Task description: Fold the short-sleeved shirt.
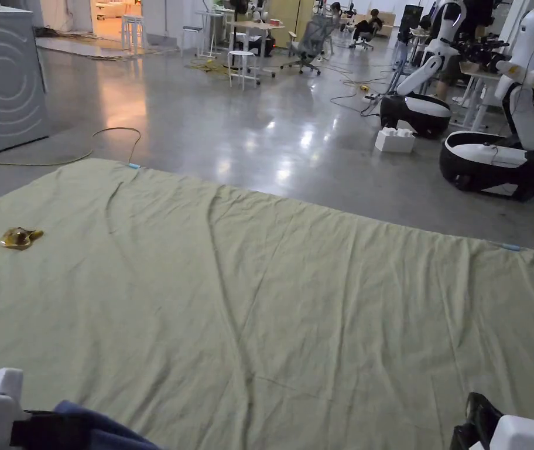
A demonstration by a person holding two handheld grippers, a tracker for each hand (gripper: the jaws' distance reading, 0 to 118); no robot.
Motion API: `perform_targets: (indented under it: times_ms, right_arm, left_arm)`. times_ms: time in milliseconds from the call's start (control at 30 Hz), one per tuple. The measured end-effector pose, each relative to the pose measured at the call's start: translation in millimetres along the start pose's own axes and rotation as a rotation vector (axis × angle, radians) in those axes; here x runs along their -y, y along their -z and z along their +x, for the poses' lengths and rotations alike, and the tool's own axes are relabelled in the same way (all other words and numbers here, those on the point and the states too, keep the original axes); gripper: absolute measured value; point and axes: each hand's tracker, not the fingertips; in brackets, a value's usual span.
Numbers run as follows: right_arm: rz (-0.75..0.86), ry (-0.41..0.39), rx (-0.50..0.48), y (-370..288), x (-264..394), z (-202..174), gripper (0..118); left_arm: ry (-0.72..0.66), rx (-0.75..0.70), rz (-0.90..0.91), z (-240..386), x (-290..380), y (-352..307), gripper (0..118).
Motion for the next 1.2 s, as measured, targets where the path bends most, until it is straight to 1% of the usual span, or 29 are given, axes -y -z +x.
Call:
perform_targets:
  times_ms: [33, 67, 100, 167, 233, 300, 367, 467, 567, 633, 667, 833, 900, 967, 1067, 1100, 1133, 1167, 1200]
  right_arm:
    - [-0.001, 0.003, 0.001, 0.5, 0.8, 0.8, 1]
    - [-0.002, 0.006, 0.0, 0.9, 1.6, 1.7, 1]
    - [-0.004, 0.015, -0.001, 0.9, 2.9, 2.7, 1]
    - [-0.005, 0.021, 0.0, 1.4, 5.2, 3.6, 1]
    - [-0.005, 0.032, -0.002, 1.3, 7.6, 4.6, 1]
    - [-0.009, 0.043, -0.004, 1.1, 9.1, 4.9, 1]
    - [-0.011, 0.049, -0.005, 0.5, 11.1, 5.8, 1]
    - [-0.013, 0.058, -0.003, -0.4, 14.9, 8.4, 1]
    - [-0.021, 0.068, 0.005, -2.0, 18.6, 12.8, 1]
    - [-0.028, 0.079, 0.013, -3.4, 21.8, 16.6, 1]
    - [-0.029, 0.079, 0.017, -4.3, 23.1, 18.8, 1]
    - [-0.044, 0.087, 0.037, -9.7, 30.7, 29.2, 1]
    - [-0.049, 0.09, 0.046, -12.0, 33.9, 33.7, 1]
    - [-0.055, 0.089, 0.054, -13.9, 36.0, 36.6, 1]
    - [-0.063, 0.092, 0.064, -15.4, 39.3, 40.3, 1]
    - [-0.065, 0.093, 0.067, -16.0, 40.4, 40.6, 1]
    - [-0.067, 0.093, 0.068, -16.1, 41.2, 40.8, 1]
    - [-0.07, 0.093, 0.07, -16.1, 41.9, 41.2, 1]
    - [-0.073, 0.095, 0.071, -16.0, 42.6, 41.4, 1]
  left_arm:
    - [0.025, -0.052, -0.009, 8.8, 3.1, -4.4, 12]
    - [0.068, -0.081, -0.012, 0.7, -6.4, 1.0, 12]
    - [0.09, -0.097, -0.012, 10.0, -4.9, -2.2, 12]
    - [0.048, -0.053, -0.007, 27.0, 3.5, -2.9, 12]
    - [0.041, -0.012, -0.01, 36.6, 6.1, -1.4, 12]
    - [0.003, 0.073, -0.01, 53.2, 14.2, 2.2, 12]
    - [-0.024, 0.155, -0.035, 55.0, 13.6, 14.9, 12]
    - [-0.005, 0.205, -0.068, 87.7, 29.8, 31.3, 12]
    - [-0.029, 0.24, -0.093, 114.3, 45.2, 53.8, 12]
    - [-0.006, 0.231, -0.106, 135.6, 59.7, 72.2, 12]
    - [0.01, 0.196, -0.126, 141.7, 65.7, 85.8, 12]
    - [-0.01, 0.136, -0.175, 171.7, 97.3, 144.9, 12]
    - [0.027, 0.075, -0.212, 183.2, 110.6, 159.9, 12]
    - [0.066, 0.055, -0.214, 189.9, 118.7, 170.4, 12]
    - [0.088, 0.009, -0.229, 196.9, 129.5, 180.1, 12]
    - [0.083, -0.001, -0.216, 198.1, 131.3, 181.3, 13]
    - [0.084, -0.006, -0.212, 197.6, 131.3, 179.1, 18]
    - [0.086, -0.015, -0.206, 197.8, 130.9, 178.3, 26]
    - [0.091, 0.008, -0.213, 198.3, 130.1, 176.6, 26]
